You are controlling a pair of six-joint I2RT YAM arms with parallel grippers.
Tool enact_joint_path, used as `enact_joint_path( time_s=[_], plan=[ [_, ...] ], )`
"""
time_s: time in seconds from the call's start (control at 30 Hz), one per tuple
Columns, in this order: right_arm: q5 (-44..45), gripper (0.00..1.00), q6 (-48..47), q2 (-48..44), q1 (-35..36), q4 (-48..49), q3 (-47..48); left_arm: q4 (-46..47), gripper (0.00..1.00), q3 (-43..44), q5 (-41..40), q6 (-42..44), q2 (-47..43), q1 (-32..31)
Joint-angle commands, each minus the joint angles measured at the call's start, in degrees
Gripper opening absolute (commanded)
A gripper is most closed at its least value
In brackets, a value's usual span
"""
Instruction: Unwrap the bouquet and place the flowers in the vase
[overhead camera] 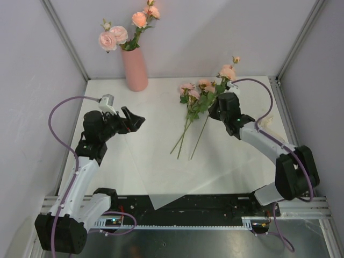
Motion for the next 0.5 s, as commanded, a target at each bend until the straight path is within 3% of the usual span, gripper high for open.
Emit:
enact_joint_path(
  time_s=[0.0,0.13,0.2,0.33,0.47],
  plan=[
    [-13.06,0.0,-10.56,-7.32,0.71,0.22,3.03,0.59,0.93,1.91,6.75,-0.56,1.87,-0.94],
    [-30.74,0.0,-11.62,-11.11,2.04,3.93,2.19,4.41,0.86,2.96,16.27,-3.31,5.37,-2.99],
    [-35.57,0.0,-10.85,-12.52,3.36,6.42,1.62,5.89,0.82,4.11,20.36,-4.52,7.41,-5.03],
    [-40.66,0.0,-8.05,-13.68,6.37,11.8,1.02,6.48,0.73,6.66,24.31,-4.46,9.64,-9.75],
    [-42.2,0.0,-4.96,-13.33,9.25,15.93,0.59,8.9,0.72,7.3,22.55,-5.05,7.61,-13.41]
  ],
)
